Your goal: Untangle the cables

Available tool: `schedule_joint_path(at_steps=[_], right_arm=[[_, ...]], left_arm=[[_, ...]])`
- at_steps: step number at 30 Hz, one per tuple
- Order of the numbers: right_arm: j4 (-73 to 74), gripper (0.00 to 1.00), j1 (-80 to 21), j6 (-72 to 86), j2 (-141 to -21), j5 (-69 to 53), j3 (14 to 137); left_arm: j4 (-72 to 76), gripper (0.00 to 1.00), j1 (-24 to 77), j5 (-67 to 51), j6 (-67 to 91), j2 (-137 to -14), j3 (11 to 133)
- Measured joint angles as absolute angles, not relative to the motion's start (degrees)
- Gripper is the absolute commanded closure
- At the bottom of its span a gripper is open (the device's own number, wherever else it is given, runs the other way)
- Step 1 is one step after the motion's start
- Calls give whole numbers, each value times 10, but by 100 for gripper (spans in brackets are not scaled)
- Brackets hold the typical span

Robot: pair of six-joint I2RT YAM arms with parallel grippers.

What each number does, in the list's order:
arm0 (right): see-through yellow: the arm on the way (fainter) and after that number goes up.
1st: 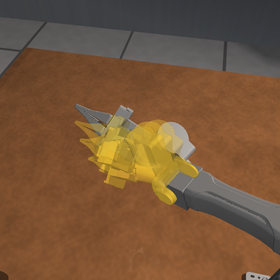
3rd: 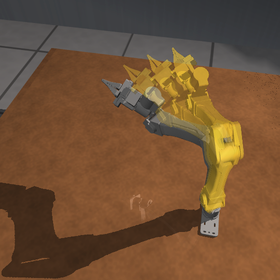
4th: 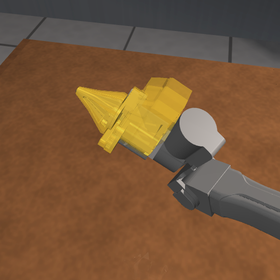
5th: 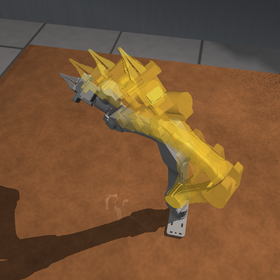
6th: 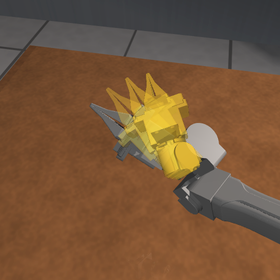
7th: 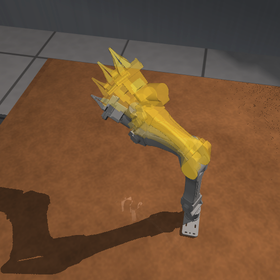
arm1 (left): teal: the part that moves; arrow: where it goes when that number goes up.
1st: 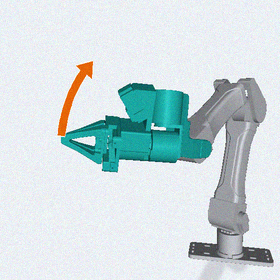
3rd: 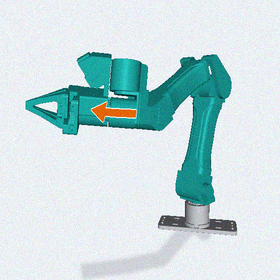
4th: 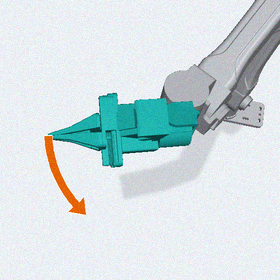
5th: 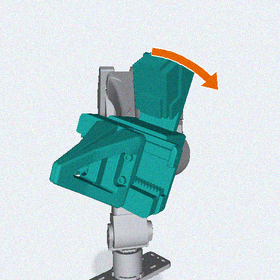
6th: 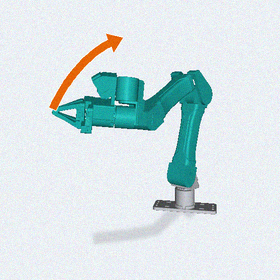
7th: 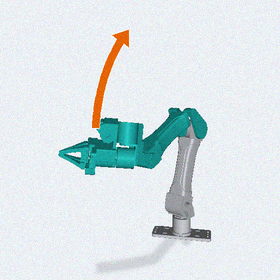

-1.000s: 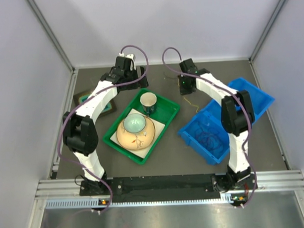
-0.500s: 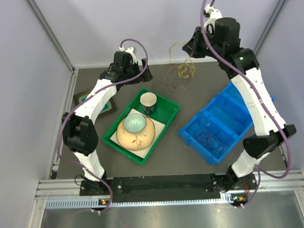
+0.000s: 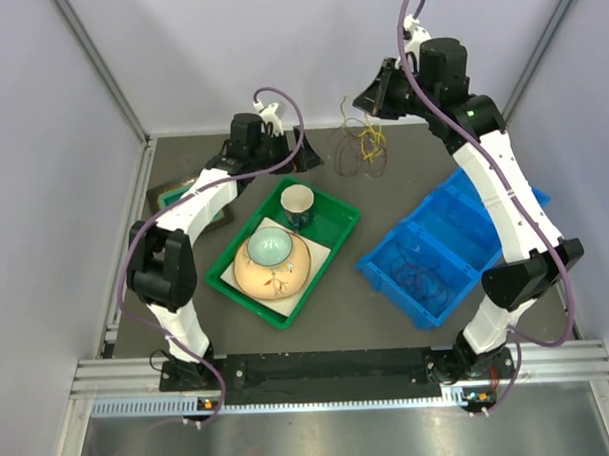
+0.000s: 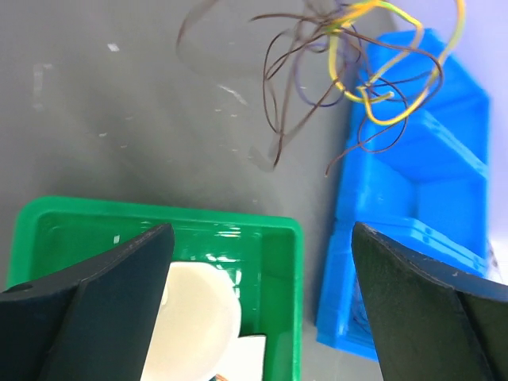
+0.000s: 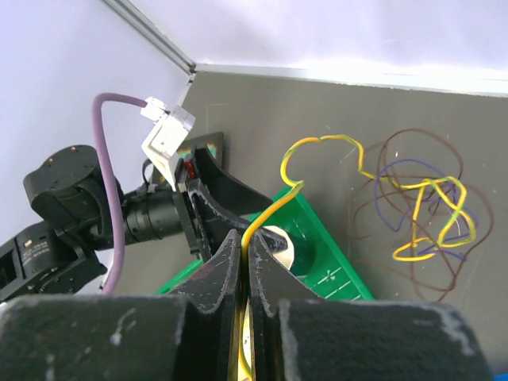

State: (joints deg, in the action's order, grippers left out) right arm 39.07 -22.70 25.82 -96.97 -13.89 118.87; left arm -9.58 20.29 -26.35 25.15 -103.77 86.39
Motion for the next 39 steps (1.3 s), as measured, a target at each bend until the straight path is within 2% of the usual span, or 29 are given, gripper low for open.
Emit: schedule_joint_path(at_steps=[17,25,30,32,33,34,35,37,39], right_arm=[[389,100,-223,273,-970,-147,1189],[389,100,-217,277,-970,-157,1189],[389,100,-214,282,-970,-163,1189],[388,100,-214,283,-970,-165,1189],[388,100,-214,283,-970,-166,1189],[388,100,-214,284,-970,-167,1189],[388,100,-214,285,-970,-168,1189],[388,100,-213,286,-970,-168,1189],[388,100,-212,286,-970,-168,1189]], left_arm=[[18,2,221,-300,268,-1038,823],[56,2,247,-309,238,-1079,841],[82,5,255,-319,244,-1115,856],[91,10,260,-317,249,-1132,870],[91,15,262,-317,252,-1140,878],[91,31,266,-316,254,-1151,892],[95,51,271,-313,256,-1164,907],[101,97,280,-307,267,-1186,929],[103,100,286,-300,276,-1198,939]])
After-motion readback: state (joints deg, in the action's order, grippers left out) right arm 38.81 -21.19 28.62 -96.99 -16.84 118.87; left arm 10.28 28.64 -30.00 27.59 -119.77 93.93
